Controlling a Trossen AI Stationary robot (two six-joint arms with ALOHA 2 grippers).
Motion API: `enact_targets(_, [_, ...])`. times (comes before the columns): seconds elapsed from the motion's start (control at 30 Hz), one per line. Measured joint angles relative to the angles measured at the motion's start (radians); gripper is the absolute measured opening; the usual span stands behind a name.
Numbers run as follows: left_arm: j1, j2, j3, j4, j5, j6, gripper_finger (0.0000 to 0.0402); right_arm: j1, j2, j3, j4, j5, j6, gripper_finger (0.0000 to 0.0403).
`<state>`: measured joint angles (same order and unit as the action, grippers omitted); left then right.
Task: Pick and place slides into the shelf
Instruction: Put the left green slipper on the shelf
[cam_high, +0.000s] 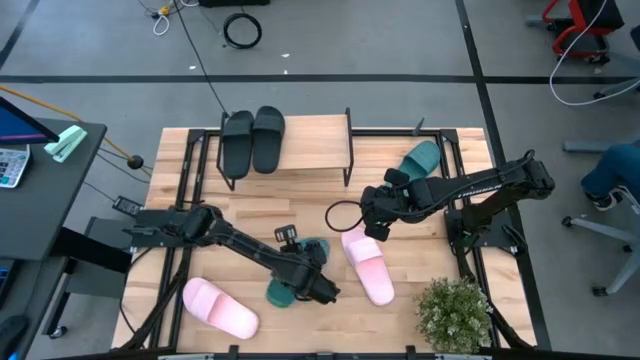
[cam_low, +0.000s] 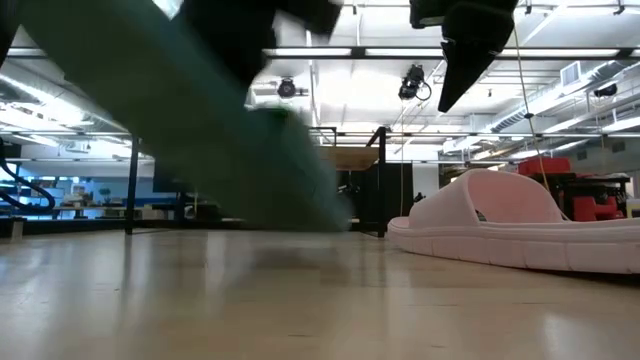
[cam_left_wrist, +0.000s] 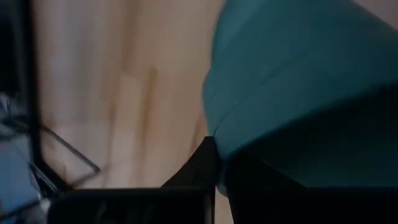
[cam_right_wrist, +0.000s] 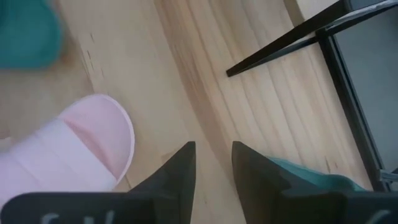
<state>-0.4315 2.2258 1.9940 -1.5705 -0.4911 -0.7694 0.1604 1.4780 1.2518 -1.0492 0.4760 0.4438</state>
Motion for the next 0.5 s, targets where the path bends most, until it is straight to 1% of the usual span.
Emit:
enact_targets(0.1, [0.005, -0.035, 0.043, 0.001, -0.097, 0.015, 0.0014, 0.0, 0.0, 0.0, 0.0, 0.029, 0.004, 0.011])
enact_targets(0.27, [0.032, -0.103, 0.107, -0.001, -0.233, 0.027, 0.0018, 0.0, 0.0, 0.0, -0.001, 0.032, 0.005, 0.011])
enact_targets(0.4, [0.071, -0.147, 0.152, -0.001, -0.338, 0.094, 0.0016, 0.0, 0.0, 0.0, -0.001, 0.032, 0.009, 0.011])
enact_targets(0.5, [0.126, -0.168, 0.197, -0.001, -0.406, 0.165, 0.0014, 0.0, 0.0, 0.0, -0.001, 0.032, 0.009, 0.011])
